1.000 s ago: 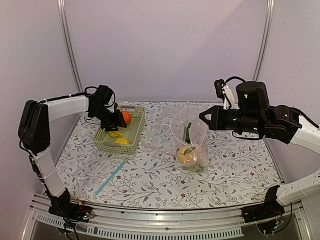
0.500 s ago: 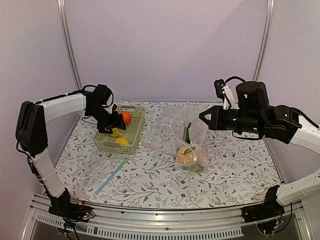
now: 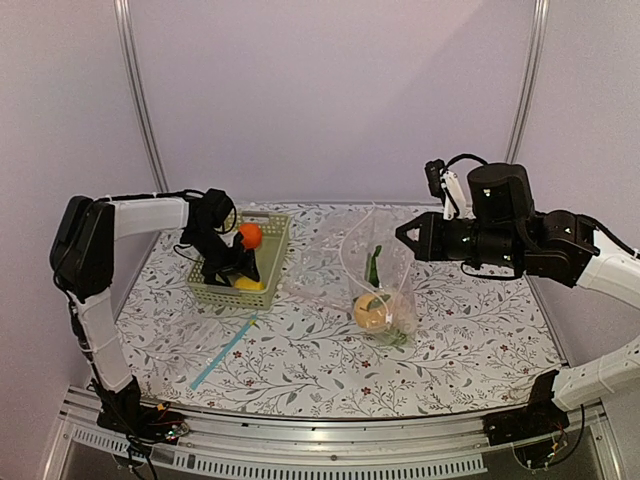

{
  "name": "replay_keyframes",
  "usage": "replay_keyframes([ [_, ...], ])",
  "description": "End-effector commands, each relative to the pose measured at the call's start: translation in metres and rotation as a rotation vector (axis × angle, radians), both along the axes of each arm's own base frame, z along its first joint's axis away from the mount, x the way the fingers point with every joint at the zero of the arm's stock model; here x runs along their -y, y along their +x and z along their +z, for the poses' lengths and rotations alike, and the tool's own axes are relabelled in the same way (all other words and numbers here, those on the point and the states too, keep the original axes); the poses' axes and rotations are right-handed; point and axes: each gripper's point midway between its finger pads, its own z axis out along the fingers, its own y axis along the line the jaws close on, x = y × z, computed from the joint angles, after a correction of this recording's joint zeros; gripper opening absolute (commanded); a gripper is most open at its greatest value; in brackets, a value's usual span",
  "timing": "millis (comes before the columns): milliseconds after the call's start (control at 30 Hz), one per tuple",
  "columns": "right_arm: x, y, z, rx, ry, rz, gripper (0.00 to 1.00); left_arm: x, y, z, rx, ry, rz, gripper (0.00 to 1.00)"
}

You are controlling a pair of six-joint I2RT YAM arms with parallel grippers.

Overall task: Place the food in the zip-top bag and seal the zipper
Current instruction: Pick up the fake fruit from the bin.

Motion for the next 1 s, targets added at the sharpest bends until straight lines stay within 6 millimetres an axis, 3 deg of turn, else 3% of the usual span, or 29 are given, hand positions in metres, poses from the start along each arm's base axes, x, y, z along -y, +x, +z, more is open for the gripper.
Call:
replay_keyframes([
  [0, 0.001, 0.001, 0.014, 0.026, 0.04, -0.009, 0.0, 0.007, -0.007, -0.018, -0.051, -0.005, -0.026, 0.86],
  [300, 0.001, 0.002, 0.013, 0.027, 0.034, -0.01, 0.0, 0.011, -0.001, -0.029, -0.059, -0.009, -0.021, 0.86],
  [567, 0.001, 0.002, 0.013, 0.027, 0.034, -0.012, 0.0, 0.01, -0.007, -0.029, -0.064, -0.006, -0.049, 0.69],
  [733, 0.0, 0.002, 0.013, 0.028, 0.035, -0.012, 0.0, 0.001, -0.001, -0.005, 0.017, 0.022, -0.031, 0.65],
  [967, -0.002, 0.002, 0.014, 0.023, 0.038, -0.007, 0.0, -0.009, 0.017, 0.057, 0.212, 0.026, 0.051, 0.65],
])
